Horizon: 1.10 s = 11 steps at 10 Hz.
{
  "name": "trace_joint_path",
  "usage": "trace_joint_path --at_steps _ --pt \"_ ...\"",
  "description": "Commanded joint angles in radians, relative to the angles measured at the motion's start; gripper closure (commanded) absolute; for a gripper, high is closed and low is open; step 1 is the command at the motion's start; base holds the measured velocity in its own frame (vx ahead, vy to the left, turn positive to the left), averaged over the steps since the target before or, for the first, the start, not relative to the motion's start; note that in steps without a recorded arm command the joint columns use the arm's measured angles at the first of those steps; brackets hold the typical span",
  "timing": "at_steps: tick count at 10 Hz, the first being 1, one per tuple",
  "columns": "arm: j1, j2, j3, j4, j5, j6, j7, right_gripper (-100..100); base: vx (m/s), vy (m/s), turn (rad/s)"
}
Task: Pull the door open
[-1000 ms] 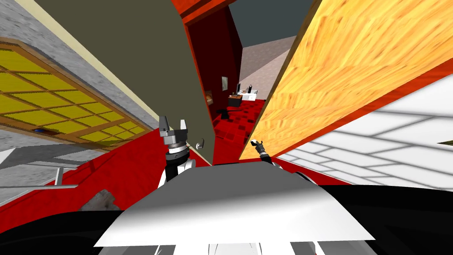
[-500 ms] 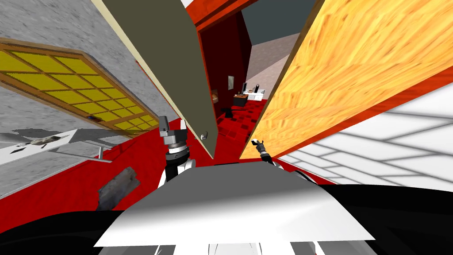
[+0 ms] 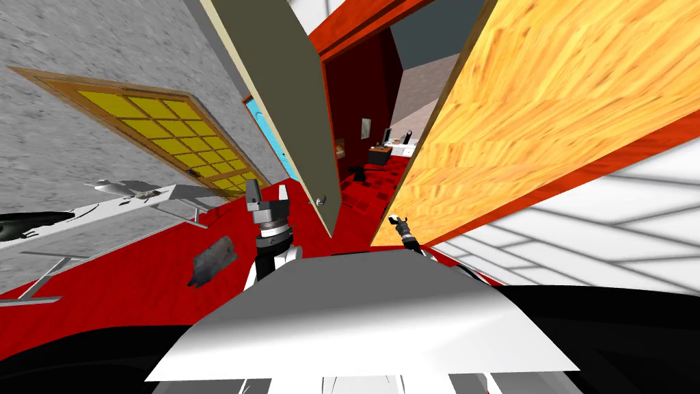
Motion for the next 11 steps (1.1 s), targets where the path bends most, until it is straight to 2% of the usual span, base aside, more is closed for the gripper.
trace_joint_path --at_steps 1,4,5,6,11 --pt "-0.009 0.006 0.000 0.007 -0.002 -0.003 0.001 100 -0.198 -0.079 0.251" --pt "-0.013 0.007 -0.003 0.010 -0.006 0.002 0.005 100 -0.208 -0.092 0.156" --pt "-0.009 0.006 -0.003 -0.003 -0.006 0.008 0.006 100 -0.078 -0.036 0.038" --pt "0.010 -0.006 0.014 0.003 -0.002 -0.022 -0.011 100 -0.109 -0.002 0.142" --pt "0.066 -0.052 0.061 0.016 0.009 -0.119 -0.064 100 -0.196 -0.031 0.106"
